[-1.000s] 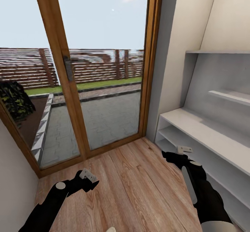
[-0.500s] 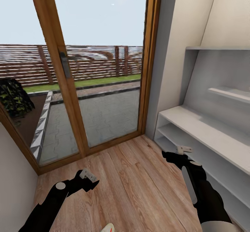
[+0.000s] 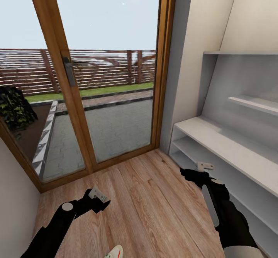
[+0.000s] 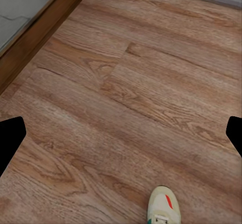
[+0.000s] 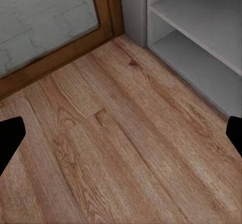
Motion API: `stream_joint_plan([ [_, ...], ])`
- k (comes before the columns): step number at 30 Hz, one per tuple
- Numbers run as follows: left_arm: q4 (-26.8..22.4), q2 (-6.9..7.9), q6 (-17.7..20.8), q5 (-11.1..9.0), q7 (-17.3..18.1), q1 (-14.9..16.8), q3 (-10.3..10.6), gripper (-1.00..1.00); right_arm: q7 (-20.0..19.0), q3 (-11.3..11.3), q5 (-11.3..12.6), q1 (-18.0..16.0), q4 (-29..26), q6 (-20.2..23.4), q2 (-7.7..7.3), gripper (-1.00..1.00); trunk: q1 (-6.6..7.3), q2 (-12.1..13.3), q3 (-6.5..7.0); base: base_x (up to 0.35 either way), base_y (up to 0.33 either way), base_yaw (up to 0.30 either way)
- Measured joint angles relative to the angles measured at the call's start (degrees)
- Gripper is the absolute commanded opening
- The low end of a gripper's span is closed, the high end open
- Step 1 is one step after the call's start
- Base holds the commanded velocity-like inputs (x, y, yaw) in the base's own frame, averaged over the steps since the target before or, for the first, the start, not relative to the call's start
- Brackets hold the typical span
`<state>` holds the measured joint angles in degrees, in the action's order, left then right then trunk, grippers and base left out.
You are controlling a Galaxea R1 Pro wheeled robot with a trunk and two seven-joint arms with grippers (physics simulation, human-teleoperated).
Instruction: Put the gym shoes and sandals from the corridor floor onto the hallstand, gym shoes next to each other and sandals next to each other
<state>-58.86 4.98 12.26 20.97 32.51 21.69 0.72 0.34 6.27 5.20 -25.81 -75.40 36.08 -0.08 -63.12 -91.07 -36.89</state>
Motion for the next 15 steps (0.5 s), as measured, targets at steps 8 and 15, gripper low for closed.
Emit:
stream_joint_plan([
  [8,-0.03,0.00,0.00,0.00,0.07,0.00,0.00,1.00,0.03,0.00,0.00,0.01,-0.02,0.01,0.00,1.00,-0.01,0.00,0.00,-0.045,-0.002,0.000],
  [15,-0.03,0.00,0.00,0.00,0.09,0.00,-0.02,1.00,0.01,0.05,0.00,0.03,0.04,0.04,0.00,1.00,-0.01,0.00,0.00,-0.115,0.000,0.000],
])
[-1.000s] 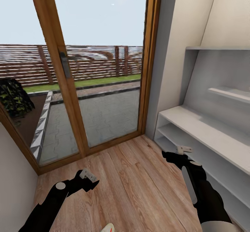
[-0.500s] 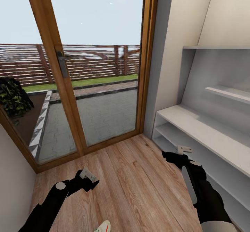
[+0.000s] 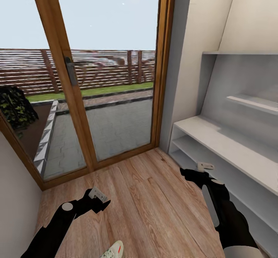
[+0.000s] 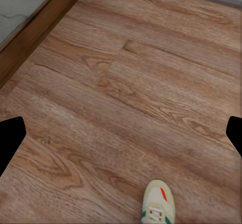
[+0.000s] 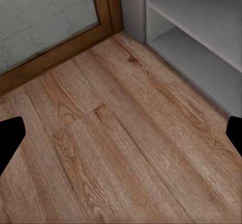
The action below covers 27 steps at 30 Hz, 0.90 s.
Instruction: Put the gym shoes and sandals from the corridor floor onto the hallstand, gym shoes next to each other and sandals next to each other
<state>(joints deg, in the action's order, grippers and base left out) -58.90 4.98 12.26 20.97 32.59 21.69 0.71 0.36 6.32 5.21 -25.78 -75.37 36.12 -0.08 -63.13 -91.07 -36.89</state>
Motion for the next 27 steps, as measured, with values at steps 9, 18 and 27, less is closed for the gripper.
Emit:
stream_joint_plan([
  [9,-0.03,0.00,-0.01,0.00,0.00,0.00,0.01,1.00,-0.04,0.04,-0.03,0.10,0.02,-0.03,0.00,1.00,0.01,0.00,0.00,-0.014,0.000,0.000],
  [18,-0.02,0.00,-0.01,0.00,0.00,0.00,-0.01,1.00,0.03,-0.03,-0.08,0.15,-0.06,0.01,0.00,1.00,0.01,0.00,0.00,0.000,0.000,0.000],
  [27,0.01,0.00,-0.01,0.01,0.00,0.00,-0.04,1.00,0.04,-0.03,-0.09,0.15,-0.07,0.34,0.00,1.00,-0.65,-1.19,-0.92,0.000,0.000,0.000],
])
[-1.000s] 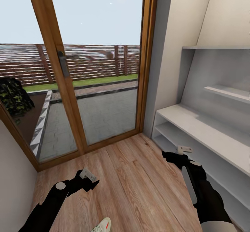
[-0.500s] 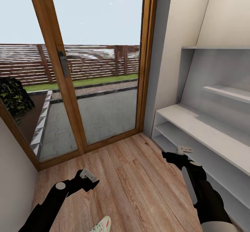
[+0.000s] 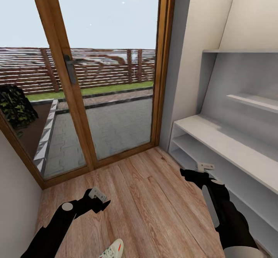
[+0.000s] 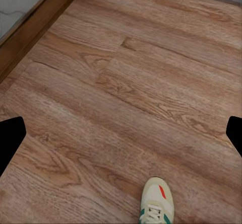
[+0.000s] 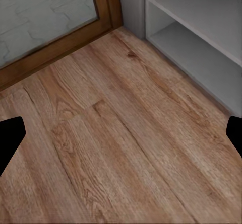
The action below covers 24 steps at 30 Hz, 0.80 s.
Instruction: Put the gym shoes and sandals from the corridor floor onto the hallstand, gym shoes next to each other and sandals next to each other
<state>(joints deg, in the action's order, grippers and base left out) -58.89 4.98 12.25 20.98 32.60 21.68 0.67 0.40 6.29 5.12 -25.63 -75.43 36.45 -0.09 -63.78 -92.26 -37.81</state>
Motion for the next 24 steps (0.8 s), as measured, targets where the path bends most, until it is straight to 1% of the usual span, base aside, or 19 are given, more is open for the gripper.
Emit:
stream_joint_plan([
  [24,0.61,0.25,-0.02,0.02,0.00,-0.05,-0.03,1.00,0.20,-0.02,-0.22,0.00,0.09,0.03,0.00,1.00,-5.27,-9.63,-6.52,0.000,0.000,0.000],
])
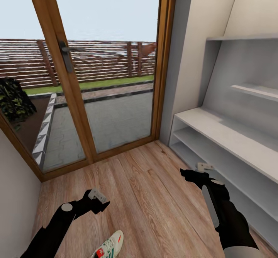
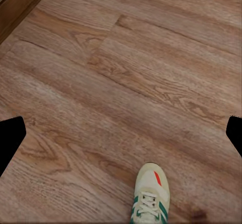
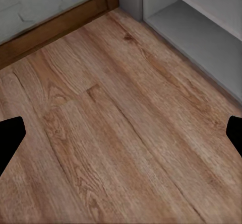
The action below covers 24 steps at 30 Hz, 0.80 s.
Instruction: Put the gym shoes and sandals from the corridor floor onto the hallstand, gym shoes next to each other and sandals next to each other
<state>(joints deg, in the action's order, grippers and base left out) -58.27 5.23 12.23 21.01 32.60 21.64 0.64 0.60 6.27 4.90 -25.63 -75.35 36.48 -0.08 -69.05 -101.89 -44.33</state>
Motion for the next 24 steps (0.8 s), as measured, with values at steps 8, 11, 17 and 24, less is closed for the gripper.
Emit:
stream_joint_plan([
  [8,1.36,0.02,-0.06,0.07,0.00,-0.03,0.00,1.00,0.04,0.02,-0.03,0.00,0.00,0.00,0.00,1.00,-1.76,-3.21,-2.19,0.000,0.000,0.000],
  [11,1.48,0.26,-0.07,0.09,0.00,-0.03,0.00,1.00,0.04,0.02,-0.03,0.00,0.00,0.00,0.00,1.00,-2.42,-4.41,-3.01,0.000,0.000,0.000],
  [17,2.10,1.71,-0.04,2.04,-0.01,-0.02,0.00,1.00,0.04,0.02,0.01,0.00,0.00,0.00,0.00,1.00,-3.74,-6.82,-4.65,0.000,0.000,0.000],
  [24,8.58,4.56,-3.80,5.00,-0.01,-0.03,-0.10,1.00,0.04,0.02,0.05,0.00,0.00,0.00,0.00,1.00,-5.27,-9.63,-6.56,0.000,0.000,0.000],
])
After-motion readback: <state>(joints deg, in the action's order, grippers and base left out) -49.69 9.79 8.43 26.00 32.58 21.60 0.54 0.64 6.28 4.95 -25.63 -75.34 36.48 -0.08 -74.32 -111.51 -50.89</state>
